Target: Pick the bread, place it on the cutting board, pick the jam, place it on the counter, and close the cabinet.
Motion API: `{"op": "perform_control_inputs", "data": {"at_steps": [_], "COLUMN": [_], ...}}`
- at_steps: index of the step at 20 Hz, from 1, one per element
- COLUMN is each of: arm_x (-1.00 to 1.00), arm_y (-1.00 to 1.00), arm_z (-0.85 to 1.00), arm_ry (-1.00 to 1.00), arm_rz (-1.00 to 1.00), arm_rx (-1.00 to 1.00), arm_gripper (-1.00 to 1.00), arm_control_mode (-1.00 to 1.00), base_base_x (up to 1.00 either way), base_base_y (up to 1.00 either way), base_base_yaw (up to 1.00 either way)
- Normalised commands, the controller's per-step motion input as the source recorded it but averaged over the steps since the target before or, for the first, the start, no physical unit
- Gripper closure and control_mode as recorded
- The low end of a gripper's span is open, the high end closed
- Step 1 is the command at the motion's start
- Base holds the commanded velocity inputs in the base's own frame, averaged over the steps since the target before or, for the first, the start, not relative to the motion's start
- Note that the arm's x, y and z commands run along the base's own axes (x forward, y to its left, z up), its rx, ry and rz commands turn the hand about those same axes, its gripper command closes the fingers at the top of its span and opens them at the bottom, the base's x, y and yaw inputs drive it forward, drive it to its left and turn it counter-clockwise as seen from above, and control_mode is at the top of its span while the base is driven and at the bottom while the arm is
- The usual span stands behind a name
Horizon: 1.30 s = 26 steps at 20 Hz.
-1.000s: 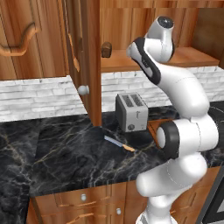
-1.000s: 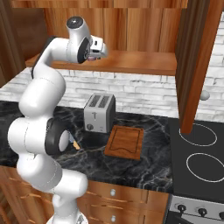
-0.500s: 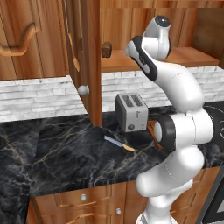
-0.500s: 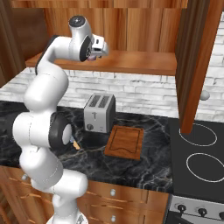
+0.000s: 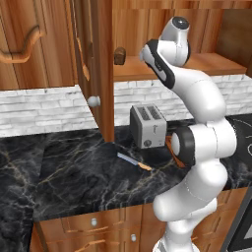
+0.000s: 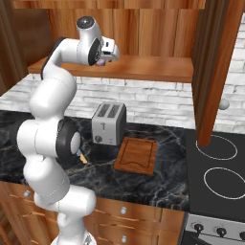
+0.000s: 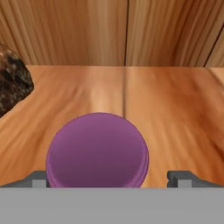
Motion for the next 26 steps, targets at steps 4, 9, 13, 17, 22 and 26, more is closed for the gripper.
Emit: {"op": "perform_control_inputs", "data": {"at_steps": [4, 9, 13, 17, 22, 26], "arm_x": [0.08, 0.01, 0.00, 0.00, -0.21, -0.44], "arm_y": [0.06, 0.08, 0.02, 0.00, -0.03, -0.08], "arm_z": [0.00, 0.00, 0.00, 0.00, 0.00, 0.00], "arm_ry": [0.00, 0.00, 0.00, 0.00, 0.00, 0.00], "arm_rz": [0.00, 0.00, 0.00, 0.00, 0.00, 0.00], "arm_rx": [0.00, 0.00, 0.00, 0.00, 0.00, 0.00], "arm_gripper": [-1.00, 1.00, 1.00, 1.00, 1.00, 1.00], "arm_control_mode": [-1.00, -1.00, -1.00, -1.00, -1.00, -1.00], "base_base_x": [0.00, 0.00, 0.00, 0.00, 0.00, 0.00], "base_base_y": [0.00, 0.00, 0.00, 0.00, 0.00, 0.00], "base_base_yaw": [0.00, 0.00, 0.00, 0.00, 0.00, 0.00]}}
